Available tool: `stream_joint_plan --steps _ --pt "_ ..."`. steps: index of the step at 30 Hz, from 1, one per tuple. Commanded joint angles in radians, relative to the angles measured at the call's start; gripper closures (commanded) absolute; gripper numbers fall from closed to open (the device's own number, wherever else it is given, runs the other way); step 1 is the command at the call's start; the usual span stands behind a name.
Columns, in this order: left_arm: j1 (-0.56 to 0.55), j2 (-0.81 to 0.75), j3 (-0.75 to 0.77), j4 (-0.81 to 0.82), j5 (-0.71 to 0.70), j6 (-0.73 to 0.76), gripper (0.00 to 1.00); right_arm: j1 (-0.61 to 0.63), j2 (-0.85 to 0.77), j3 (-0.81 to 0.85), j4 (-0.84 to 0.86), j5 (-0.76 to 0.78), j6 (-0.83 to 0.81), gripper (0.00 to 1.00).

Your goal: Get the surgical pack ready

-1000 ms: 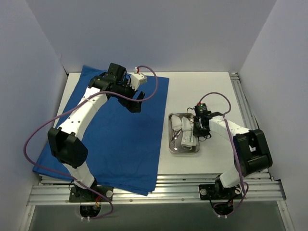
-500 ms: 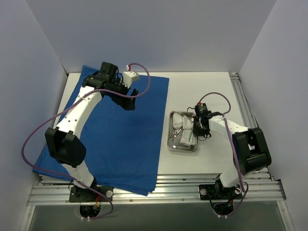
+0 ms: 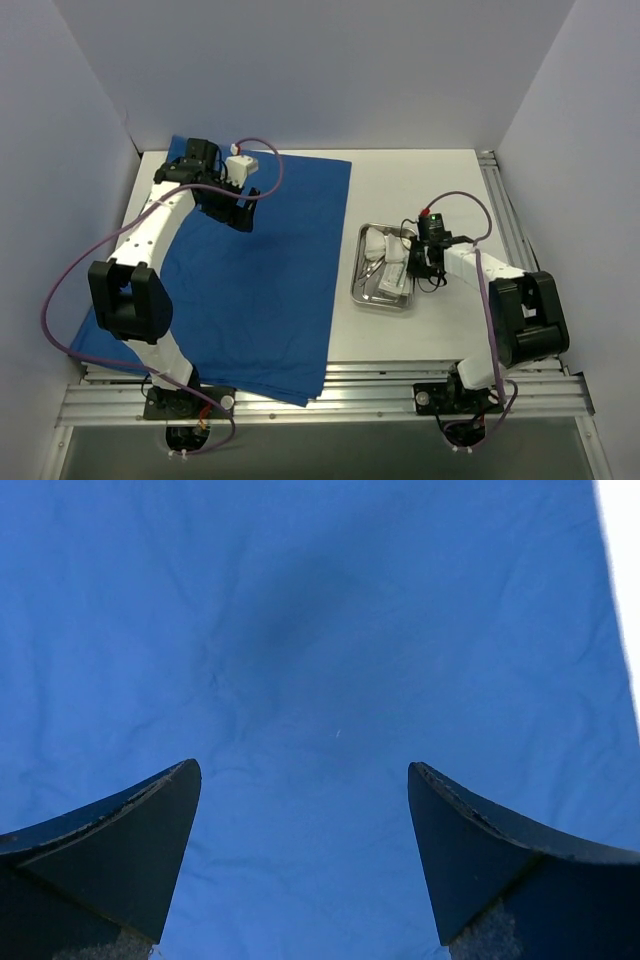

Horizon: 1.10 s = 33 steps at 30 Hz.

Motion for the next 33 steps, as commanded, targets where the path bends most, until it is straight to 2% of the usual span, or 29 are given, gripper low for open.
stream_joint_plan --steps 1,10,16,33 --pt "0.015 0.0 -0.045 0.071 -0.055 -0.006 0.06 -0.015 -0.046 0.024 0.054 -0.029 0.003 1.0" --pt "0.067 0.023 -0.083 0.079 -0.052 0.005 0.06 -0.015 -0.028 0.095 0.087 -0.095 0.009 1.0" --pt "0.092 0.024 -0.117 0.112 -0.039 0.001 0.06 0.013 0.056 0.196 0.051 -0.077 0.01 1.0" --pt "0.136 0.032 -0.133 0.117 -0.021 -0.002 0.04 0.362 0.527 0.731 -0.083 -0.041 -0.013 1.0"
